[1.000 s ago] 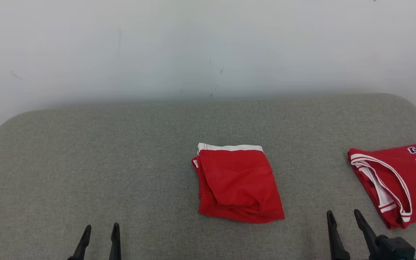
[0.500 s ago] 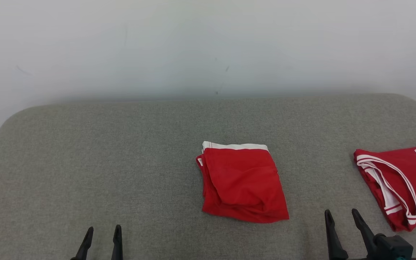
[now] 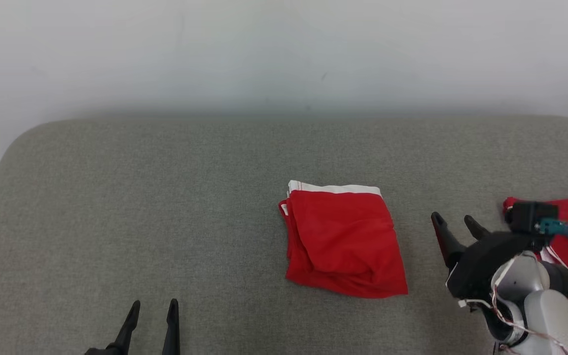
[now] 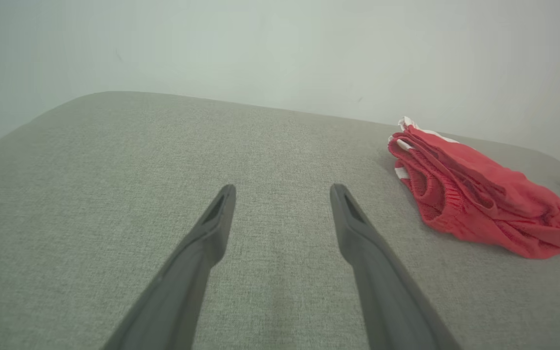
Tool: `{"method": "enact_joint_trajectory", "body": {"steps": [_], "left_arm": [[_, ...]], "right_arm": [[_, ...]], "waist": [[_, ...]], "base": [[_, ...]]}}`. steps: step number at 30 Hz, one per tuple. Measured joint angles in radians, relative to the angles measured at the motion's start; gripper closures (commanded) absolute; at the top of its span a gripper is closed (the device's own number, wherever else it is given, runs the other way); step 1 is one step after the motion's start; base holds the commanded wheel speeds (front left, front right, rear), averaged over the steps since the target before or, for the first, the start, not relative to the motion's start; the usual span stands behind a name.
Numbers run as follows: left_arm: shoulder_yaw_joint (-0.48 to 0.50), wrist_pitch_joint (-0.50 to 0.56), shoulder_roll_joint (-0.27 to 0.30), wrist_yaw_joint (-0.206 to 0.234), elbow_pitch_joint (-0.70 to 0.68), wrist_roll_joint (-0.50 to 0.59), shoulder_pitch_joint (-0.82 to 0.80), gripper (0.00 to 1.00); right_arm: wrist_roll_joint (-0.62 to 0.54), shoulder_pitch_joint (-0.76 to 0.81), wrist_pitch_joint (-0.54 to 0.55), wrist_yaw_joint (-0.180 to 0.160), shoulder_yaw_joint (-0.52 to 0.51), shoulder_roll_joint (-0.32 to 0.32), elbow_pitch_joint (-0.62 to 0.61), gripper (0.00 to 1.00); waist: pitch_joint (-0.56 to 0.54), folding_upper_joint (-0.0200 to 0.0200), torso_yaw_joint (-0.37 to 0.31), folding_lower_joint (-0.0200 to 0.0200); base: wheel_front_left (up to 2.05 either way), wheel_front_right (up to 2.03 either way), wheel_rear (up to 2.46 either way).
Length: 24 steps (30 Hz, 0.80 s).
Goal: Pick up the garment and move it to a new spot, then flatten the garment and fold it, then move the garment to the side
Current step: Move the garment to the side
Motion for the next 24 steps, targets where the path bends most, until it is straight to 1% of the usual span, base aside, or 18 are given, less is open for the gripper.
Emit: {"method": "enact_joint_trajectory", "body": {"steps": [2, 5, 10, 14, 19, 24], "left_arm": [[-0.007, 0.000, 0.000, 0.000, 0.000, 0.000, -0.012, 0.00], [-0.012, 0.000, -0.003, 0.000, 0.000, -0.005, -0.018, 0.00], [-0.026, 0.000, -0.006, 0.000, 0.002, -0.008, -0.033, 0.00], [-0.030, 0.000, -0.006, 0.000, 0.004, -0.012, -0.036, 0.00], [-0.046, 0.000, -0.007, 0.000, 0.002, -0.013, -0.065, 0.00], [-0.055, 0.000, -0.009, 0.000, -0.001, -0.017, -0.090, 0.00]], "right_arm": [[0.024, -0.046, 0.107, -0.001, -0.023, -0.002, 0.029, 0.00], [0.013, -0.097, 0.240, -0.001, -0.060, 0.000, 0.073, 0.00], [0.002, -0.149, 0.381, -0.001, -0.078, 0.000, 0.119, 0.00], [0.005, -0.171, 0.407, -0.001, -0.084, 0.001, 0.143, 0.00], [-0.013, -0.211, 0.399, -0.001, -0.113, 0.001, 0.193, 0.00], [-0.011, -0.242, 0.387, -0.001, -0.113, 0.001, 0.265, 0.00]], "waist": [[0.014, 0.0001, 0.011, 0.0001], [0.030, 0.0001, 0.034, 0.0001], [0.064, 0.0001, 0.070, 0.0002], [0.093, 0.0001, 0.095, 0.0001], [0.140, 0.0001, 0.124, 0.0001], [0.174, 0.0002, 0.144, 0.0001]], "base": [[0.00, 0.00, 0.00], [0.00, 0.00, 0.00], [0.00, 0.00, 0.00], [0.00, 0.00, 0.00], [0.00, 0.00, 0.00], [0.00, 0.00, 0.00]]}}
